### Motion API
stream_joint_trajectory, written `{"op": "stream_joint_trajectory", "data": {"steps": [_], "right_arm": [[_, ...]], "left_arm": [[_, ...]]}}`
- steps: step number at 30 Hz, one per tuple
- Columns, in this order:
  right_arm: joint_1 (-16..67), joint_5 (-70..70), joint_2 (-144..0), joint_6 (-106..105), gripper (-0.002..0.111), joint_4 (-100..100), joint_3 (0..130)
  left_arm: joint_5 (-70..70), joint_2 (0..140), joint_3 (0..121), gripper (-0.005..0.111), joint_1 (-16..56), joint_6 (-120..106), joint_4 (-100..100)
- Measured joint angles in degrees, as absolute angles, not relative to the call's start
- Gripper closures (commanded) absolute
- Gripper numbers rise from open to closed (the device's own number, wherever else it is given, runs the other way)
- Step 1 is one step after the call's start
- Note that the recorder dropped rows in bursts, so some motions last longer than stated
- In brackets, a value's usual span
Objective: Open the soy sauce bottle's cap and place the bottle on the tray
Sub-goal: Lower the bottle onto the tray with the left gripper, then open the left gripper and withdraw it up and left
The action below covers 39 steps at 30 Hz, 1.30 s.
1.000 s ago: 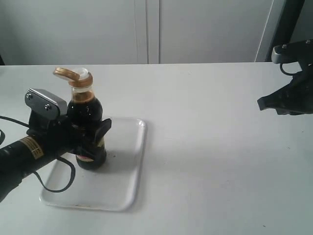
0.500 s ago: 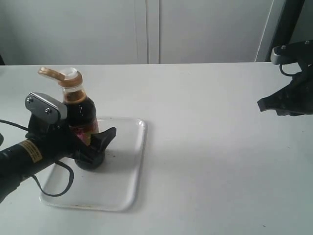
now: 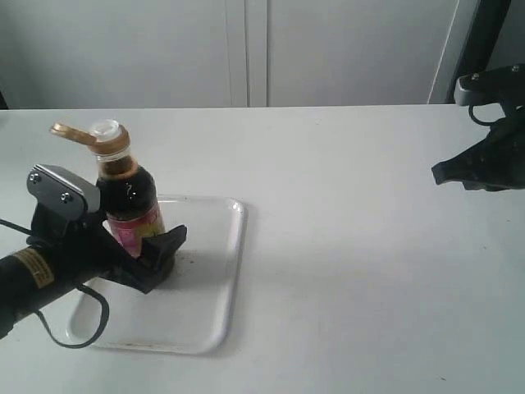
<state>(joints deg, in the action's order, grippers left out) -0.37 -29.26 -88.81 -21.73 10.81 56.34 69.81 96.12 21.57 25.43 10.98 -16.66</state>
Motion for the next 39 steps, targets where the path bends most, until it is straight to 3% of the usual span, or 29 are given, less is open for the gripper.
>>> {"op": "stream_joint_trajectory", "data": {"steps": [39], "right_arm": [[-0.37,-28.46,-88.81,-22.08,0.108,10.81,56.34]], "left_arm": [[65.71,69.09,12.37,0.006,25.43,16.03,-20.4]]}}
